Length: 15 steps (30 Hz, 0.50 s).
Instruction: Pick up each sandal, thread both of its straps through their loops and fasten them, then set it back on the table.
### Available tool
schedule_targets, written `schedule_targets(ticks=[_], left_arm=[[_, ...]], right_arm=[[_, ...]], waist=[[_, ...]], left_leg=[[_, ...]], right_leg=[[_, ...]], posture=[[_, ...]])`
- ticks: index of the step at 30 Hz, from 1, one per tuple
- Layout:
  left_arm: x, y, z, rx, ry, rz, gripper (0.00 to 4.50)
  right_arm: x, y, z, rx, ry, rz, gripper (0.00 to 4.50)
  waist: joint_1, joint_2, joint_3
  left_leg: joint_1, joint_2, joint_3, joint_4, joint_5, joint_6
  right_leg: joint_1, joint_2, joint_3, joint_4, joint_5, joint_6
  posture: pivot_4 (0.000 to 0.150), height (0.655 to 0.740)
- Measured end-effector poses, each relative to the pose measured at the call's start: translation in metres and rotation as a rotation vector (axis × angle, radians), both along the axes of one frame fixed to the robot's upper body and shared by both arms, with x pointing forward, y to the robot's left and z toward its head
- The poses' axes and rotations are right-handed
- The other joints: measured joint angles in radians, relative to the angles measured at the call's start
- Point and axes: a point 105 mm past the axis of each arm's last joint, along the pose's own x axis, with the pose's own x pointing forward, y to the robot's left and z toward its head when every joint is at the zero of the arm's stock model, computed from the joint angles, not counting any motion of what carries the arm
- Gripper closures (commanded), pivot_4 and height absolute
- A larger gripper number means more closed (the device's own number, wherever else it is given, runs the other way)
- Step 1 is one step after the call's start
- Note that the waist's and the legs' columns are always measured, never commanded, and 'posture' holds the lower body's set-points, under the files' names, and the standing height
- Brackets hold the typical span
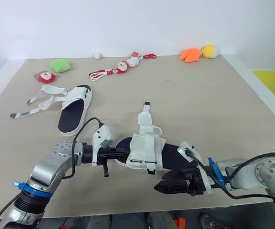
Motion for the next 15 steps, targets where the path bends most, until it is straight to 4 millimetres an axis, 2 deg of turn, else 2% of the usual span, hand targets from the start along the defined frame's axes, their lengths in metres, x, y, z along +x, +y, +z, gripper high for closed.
schedule_targets(ticks=[4,5,7,13,14,15], left_arm=[[0.0,0.0,-0.001,-0.002,0.013,0.004,4.5],[0.0,0.0,-0.001,-0.002,0.015,0.004,4.5],[0.0,0.0,-0.001,-0.001,0.017,0.004,4.5],[-0.002,-0.002,-0.002,-0.001,0.025,-0.006,4.5],[-0.002,-0.002,-0.002,0.0,0.025,-0.007,4.5],[-0.002,-0.002,-0.002,0.0,0.025,-0.007,4.5]], right_arm=[[0.005,0.008,0.0,0.034,-0.023,-0.03,0.07],[0.007,0.011,0.0,0.042,-0.029,-0.04,0.3],[0.01,0.014,0.0,0.047,-0.041,-0.06,0.92],[0.02,0.019,0.009,0.056,-0.092,-0.091,4.05],[0.02,0.019,0.011,0.06,-0.095,-0.091,4.38],[0.021,0.02,0.012,0.061,-0.098,-0.089,4.38]], waist=[[0.0,0.0,0.0],[0.0,0.0,0.0],[0.0,0.0,0.0],[0.0,0.0,0.0],[0.0,0.0,0.0],[-0.001,0.0,0.0]], left_leg=[[0.001,0.0,0.0,0.001,0.001,0.0],[0.001,0.0,0.0,0.001,0.001,0.0],[0.001,0.0,0.0,0.001,0.001,0.0],[0.0,0.0,0.0,0.0,0.001,-0.001],[0.0,0.0,0.0,0.0,0.001,-0.001],[0.0,0.0,0.0,0.0,0.001,-0.001]], right_leg=[[0.0,0.0,0.0,0.0,0.002,0.0],[0.0,0.0,0.0,0.0,0.002,0.0],[0.0,0.0,0.0,0.0,0.002,0.0],[0.0,0.001,0.0,0.0,0.002,-0.001],[0.0,0.0,0.0,0.0,0.001,-0.002],[0.0,0.0,0.0,0.0,0.001,-0.002]], posture=[[0.15,0.74],[0.15,0.74],[0.15,0.74],[0.15,0.74],[0.15,0.74],[0.15,0.74]])
